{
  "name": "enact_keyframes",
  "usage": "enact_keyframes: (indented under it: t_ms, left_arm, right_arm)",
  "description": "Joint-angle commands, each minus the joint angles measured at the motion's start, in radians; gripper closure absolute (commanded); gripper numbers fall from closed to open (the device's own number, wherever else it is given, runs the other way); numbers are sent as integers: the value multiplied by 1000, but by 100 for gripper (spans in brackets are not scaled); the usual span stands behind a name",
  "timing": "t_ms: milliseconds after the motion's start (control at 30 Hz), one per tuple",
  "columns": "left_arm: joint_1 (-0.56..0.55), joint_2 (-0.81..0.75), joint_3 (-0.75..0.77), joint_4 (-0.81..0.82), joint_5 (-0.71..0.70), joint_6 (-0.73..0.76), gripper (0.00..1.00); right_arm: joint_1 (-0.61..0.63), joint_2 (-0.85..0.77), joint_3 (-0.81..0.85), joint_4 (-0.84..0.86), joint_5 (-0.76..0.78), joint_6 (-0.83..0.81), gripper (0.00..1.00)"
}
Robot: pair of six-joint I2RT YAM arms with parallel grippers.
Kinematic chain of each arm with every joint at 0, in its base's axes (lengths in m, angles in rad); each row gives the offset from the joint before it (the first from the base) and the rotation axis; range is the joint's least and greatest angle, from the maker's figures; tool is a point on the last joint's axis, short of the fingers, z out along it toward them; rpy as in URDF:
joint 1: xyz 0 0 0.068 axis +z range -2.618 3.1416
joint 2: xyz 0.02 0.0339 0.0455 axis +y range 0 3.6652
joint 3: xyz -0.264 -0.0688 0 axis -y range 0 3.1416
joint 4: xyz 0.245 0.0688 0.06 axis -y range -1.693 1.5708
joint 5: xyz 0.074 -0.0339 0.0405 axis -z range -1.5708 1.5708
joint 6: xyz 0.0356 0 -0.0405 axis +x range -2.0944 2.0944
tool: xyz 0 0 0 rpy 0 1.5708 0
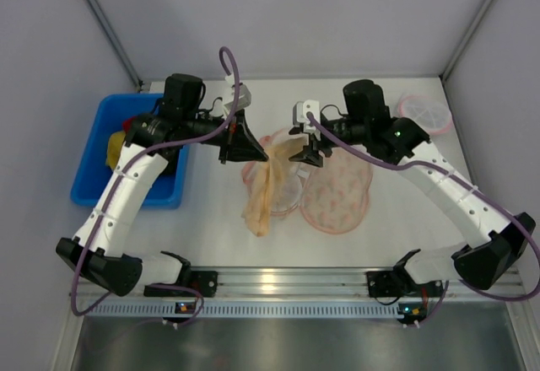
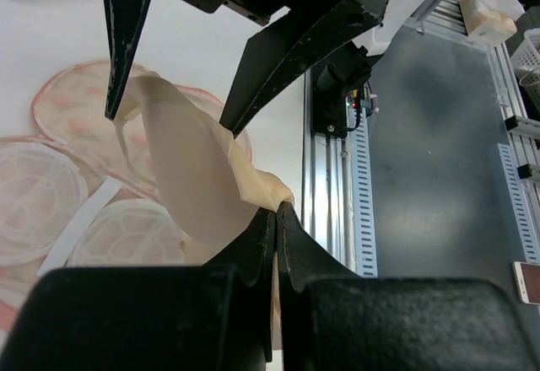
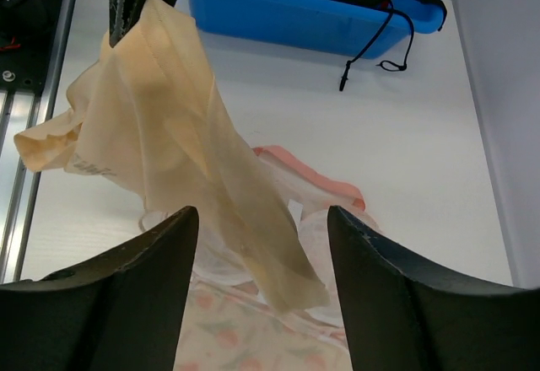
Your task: Place the bra in the laundry bag and zip it closed
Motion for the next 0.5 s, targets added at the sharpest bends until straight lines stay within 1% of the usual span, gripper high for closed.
enact_keyframes:
  t_ms: [0,33,67,133,167,200,233,267,300,333,367,433,467]
  left_arm:
    - [-5,-19,14,13,64,67,100]
    - [-7,-23,9,13,61,70,100]
    - [-7,-28,8,13,58,73,100]
    - [-7,-31,-1,13,45,75,100]
    - [-7,-38,-11,13,38,76,100]
    - [-5,-42,-14,13,29,76,100]
    - [-7,-43,-18,13,0,75,100]
    - [-5,-48,-24,13,-18,81,100]
    - [-7,-49,-29,18,-38,84,99]
    - [-7,-54,-32,29,-102,78,98]
    - [-5,-60,-47,49,-138,59,98]
    - [-5,-97,-73,146,-216,-10,97]
    - [-5,-114,-115,195,-231,-31,97]
  right_arm:
    - [37,0,61,21,9,-24,38]
    - [40,3,58,21,9,-22,41]
    - [43,2,58,21,9,-15,49]
    - [43,-8,61,12,11,-2,60]
    - [43,-18,62,6,12,8,72]
    - [44,-23,64,-2,14,15,79]
    - [43,-29,68,-14,15,24,95]
    - [44,-41,70,-35,18,30,100]
    - [44,-48,70,-46,20,36,100]
    - [44,-55,68,-55,23,45,100]
    - [50,-63,68,-81,35,51,100]
    - [52,-61,78,-112,38,65,100]
    - [53,-55,82,-153,40,71,100]
